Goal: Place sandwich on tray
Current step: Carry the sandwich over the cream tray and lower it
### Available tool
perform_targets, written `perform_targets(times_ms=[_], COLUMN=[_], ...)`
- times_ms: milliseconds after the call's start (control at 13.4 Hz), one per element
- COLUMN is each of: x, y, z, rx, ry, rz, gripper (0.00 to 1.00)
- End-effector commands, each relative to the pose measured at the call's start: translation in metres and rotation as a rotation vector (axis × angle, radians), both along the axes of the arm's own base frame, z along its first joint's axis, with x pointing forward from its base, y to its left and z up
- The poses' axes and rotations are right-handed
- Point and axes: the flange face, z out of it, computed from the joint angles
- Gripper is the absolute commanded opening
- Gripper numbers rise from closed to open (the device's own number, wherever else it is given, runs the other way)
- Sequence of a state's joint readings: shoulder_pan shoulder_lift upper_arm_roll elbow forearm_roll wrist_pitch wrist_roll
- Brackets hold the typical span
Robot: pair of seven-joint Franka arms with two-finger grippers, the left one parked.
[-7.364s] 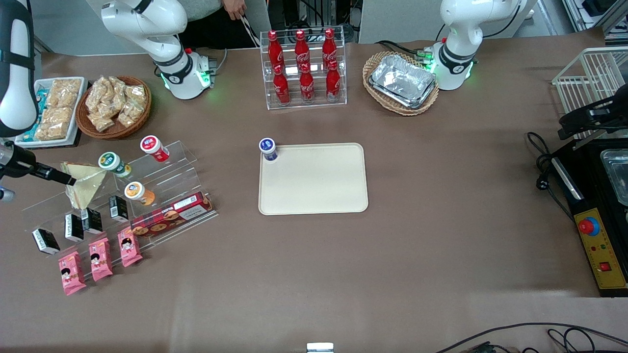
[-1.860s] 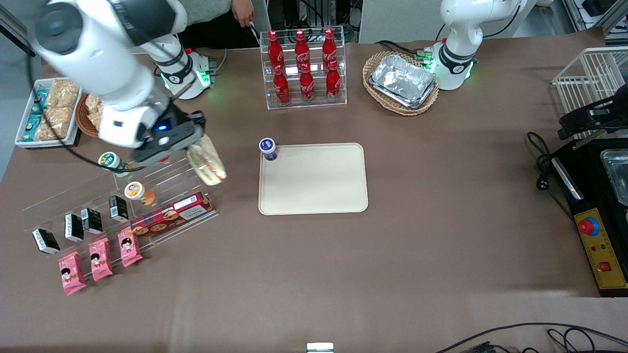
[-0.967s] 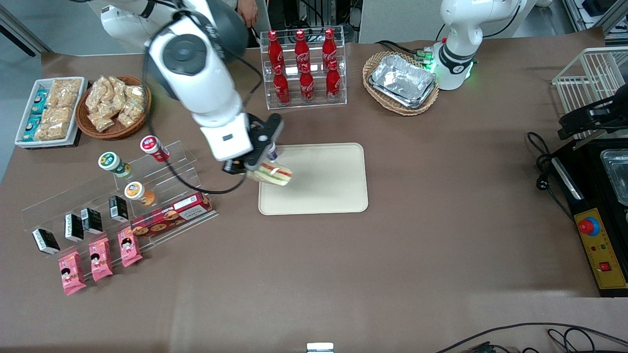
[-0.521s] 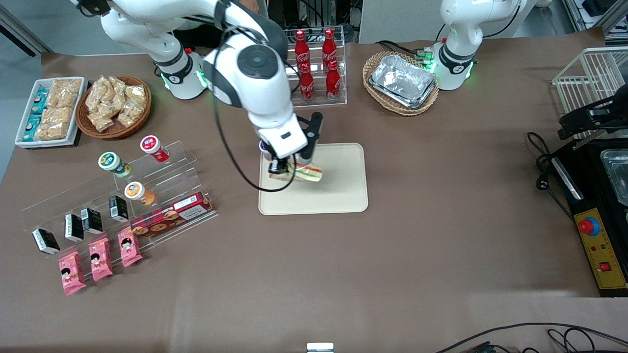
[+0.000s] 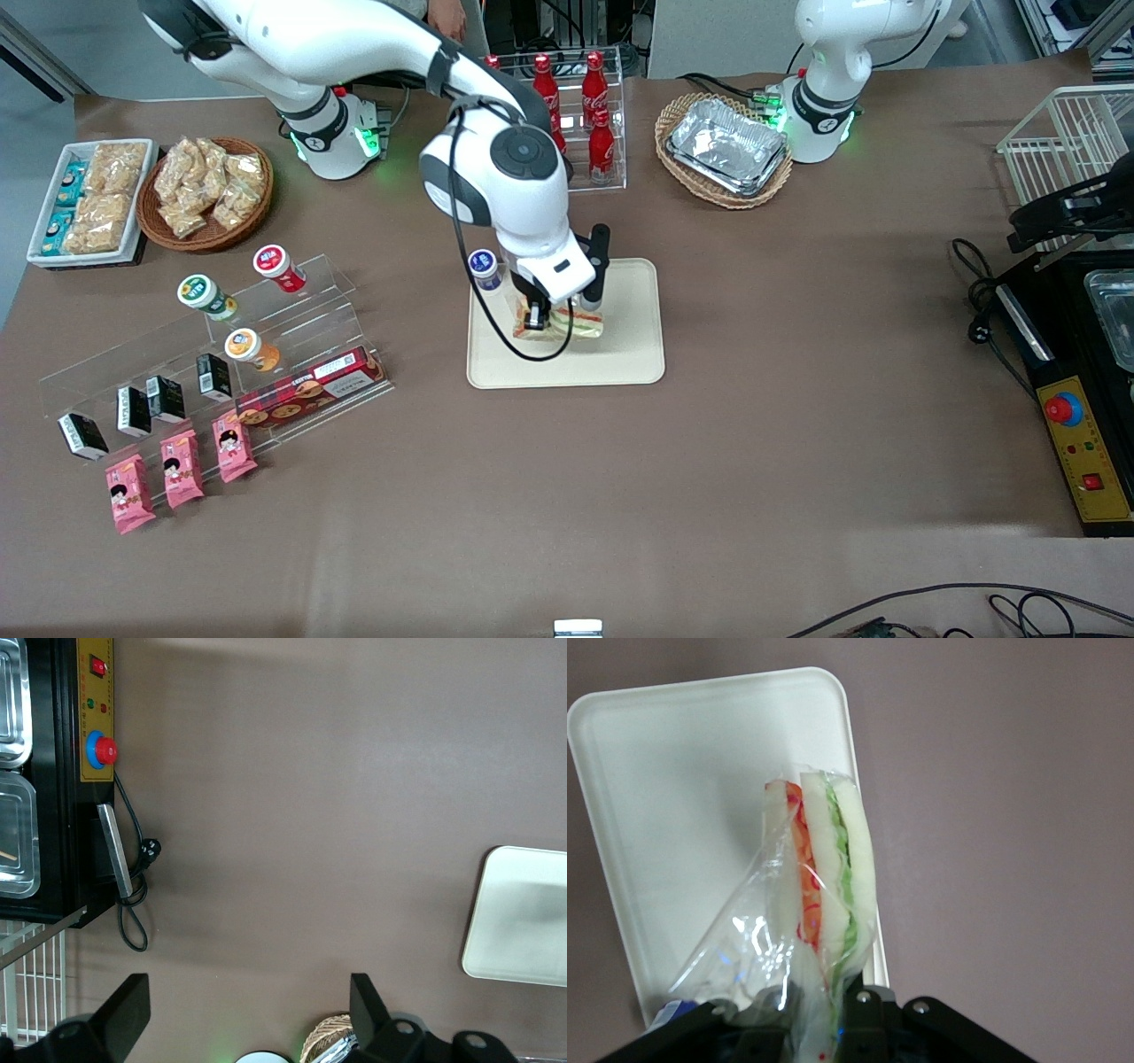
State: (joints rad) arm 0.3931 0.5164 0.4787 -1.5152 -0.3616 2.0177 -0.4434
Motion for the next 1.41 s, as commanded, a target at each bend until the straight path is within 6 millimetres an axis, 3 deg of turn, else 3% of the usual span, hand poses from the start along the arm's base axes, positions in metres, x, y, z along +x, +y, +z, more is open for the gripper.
perform_targets(times_ms=[0, 298, 446, 967, 1339], x=[0.011, 0.005, -0.004, -0.005, -0.002], y=[0.014, 0.027, 0.036, 0.024, 0.019], z=[-0.041, -0.083, -0.092, -0.131, -0.145], rx=[0.001, -0.023, -0.035, -0.085, -0.108], ry=[-0.014, -0.032, -0.047, -0.022, -0.029], rz=[0.043, 0.106, 0.131, 0.030, 0.032], gripper=[0.14, 0.14, 0.14, 0.15, 0.16])
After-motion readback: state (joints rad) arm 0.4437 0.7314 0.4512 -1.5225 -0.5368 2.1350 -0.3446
